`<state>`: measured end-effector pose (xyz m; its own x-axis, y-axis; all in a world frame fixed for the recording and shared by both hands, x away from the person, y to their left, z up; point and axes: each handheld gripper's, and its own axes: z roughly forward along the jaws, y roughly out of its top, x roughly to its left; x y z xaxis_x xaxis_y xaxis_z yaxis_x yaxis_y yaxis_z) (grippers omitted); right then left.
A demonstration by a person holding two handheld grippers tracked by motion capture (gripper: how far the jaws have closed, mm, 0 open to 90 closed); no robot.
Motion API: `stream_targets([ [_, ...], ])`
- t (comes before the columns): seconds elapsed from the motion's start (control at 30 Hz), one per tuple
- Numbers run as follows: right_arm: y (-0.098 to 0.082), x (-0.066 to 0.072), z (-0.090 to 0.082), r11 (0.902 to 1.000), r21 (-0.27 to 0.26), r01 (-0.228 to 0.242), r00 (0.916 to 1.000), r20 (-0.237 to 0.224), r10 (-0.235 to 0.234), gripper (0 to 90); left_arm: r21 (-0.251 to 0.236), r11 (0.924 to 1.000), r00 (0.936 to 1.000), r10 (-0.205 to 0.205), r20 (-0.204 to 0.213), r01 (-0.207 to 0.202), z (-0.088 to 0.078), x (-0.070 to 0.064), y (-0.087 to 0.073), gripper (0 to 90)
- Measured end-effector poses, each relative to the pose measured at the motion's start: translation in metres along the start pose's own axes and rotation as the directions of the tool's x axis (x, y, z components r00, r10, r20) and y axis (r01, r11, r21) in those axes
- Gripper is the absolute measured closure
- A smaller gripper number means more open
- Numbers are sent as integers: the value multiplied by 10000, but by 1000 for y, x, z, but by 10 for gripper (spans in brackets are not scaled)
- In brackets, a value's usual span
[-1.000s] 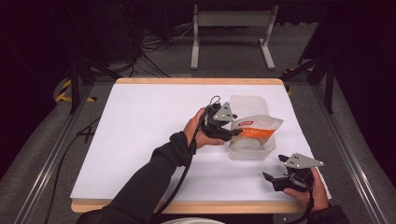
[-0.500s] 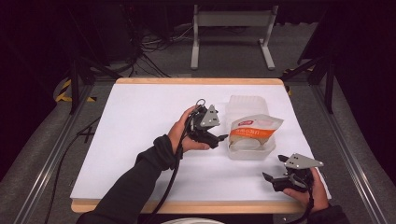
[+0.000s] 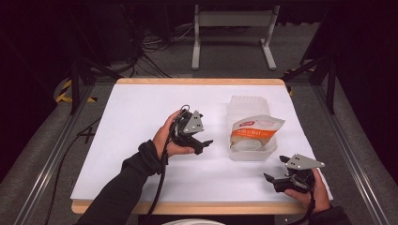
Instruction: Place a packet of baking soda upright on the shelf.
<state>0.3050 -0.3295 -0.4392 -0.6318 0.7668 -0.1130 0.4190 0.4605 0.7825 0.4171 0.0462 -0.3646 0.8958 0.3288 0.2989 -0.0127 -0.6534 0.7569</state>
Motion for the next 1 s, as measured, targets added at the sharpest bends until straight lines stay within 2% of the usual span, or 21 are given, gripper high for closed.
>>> stream_targets([
  [0.17, 0, 0, 0, 10000, -30, 36, 10000, -9, -36, 119, 208, 9998, 9993, 29, -368, -21, -9, 2, -17, 104],
  [0.37, 1, 0, -2, 9999, -96, 103, 9999, 59, -103, 118, 241, 9996, 9983, -120, -565, 134, -21, 3, -34, 103],
  [0.47, 1, 1, -2, 9998, -124, 182, 9998, 67, -181, 116, 288, 9996, 9971, -55, -756, 77, -27, 3, -43, 103],
  [1.0, 2, 2, -4, 9993, -165, 321, 9993, 205, -318, 112, 814, 9958, 9906, -300, -1337, 412, -57, 3, -92, 96],
])
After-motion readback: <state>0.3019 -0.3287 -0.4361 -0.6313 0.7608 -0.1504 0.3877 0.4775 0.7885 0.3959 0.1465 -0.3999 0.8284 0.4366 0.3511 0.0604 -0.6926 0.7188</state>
